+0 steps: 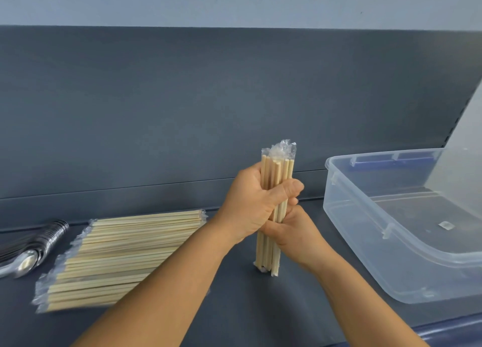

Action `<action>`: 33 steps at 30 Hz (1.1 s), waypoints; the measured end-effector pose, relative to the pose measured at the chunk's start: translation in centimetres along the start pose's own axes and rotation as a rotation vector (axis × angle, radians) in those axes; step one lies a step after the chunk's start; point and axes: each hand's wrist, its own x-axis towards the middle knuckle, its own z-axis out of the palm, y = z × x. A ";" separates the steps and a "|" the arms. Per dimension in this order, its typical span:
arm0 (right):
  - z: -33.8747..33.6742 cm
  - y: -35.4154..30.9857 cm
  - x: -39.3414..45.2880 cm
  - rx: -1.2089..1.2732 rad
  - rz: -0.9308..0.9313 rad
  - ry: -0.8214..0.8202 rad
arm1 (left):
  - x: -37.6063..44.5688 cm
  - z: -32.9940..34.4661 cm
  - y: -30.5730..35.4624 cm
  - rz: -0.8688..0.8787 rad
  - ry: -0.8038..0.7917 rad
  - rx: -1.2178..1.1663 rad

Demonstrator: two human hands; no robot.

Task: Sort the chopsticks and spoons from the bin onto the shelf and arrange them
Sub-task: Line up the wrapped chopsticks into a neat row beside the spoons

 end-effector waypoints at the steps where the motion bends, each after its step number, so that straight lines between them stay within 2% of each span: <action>1: 0.0 0.3 0.0 0.004 -0.003 -0.005 | 0.0 0.0 0.0 0.003 0.013 0.000; 6: 0.9 1.6 -0.8 0.061 0.033 -0.034 | -0.3 -1.1 -0.2 0.078 0.129 0.163; 9: 1.9 1.6 -0.6 0.013 -0.007 0.008 | -0.5 -2.8 -0.7 0.073 0.209 0.210; 11: 2.7 1.3 0.0 -0.070 -0.010 0.034 | -0.7 -4.4 -1.1 0.063 0.239 0.328; 15: 4.2 1.5 1.4 -0.395 0.038 0.007 | -2.7 -7.9 -1.5 0.076 0.347 0.738; 17: 5.3 1.4 2.1 -0.564 0.043 -0.047 | -4.2 -9.7 -1.7 0.231 0.430 1.061; 18: 5.9 1.2 2.4 -0.633 0.037 -0.073 | -4.8 -10.6 -1.9 0.299 0.412 1.237; 20: 7.7 0.7 3.0 -0.774 0.000 -0.120 | -5.8 -12.4 -2.1 0.303 0.244 1.518; 22: 9.5 0.0 3.6 -0.875 -0.043 -0.171 | -6.8 -14.2 -3.0 0.201 0.091 1.623; 24: 11.4 -0.6 4.1 -0.956 -0.083 -0.223 | -7.6 -15.9 -3.4 0.158 0.023 1.701; 28: 14.5 -1.0 5.1 -1.032 -0.164 -0.246 | -8.4 -19.0 -4.5 0.128 -0.074 1.691; 33: 16.8 -0.3 5.8 -1.031 -0.249 -0.237 | -9.7 -22.5 -5.6 0.026 -0.048 1.566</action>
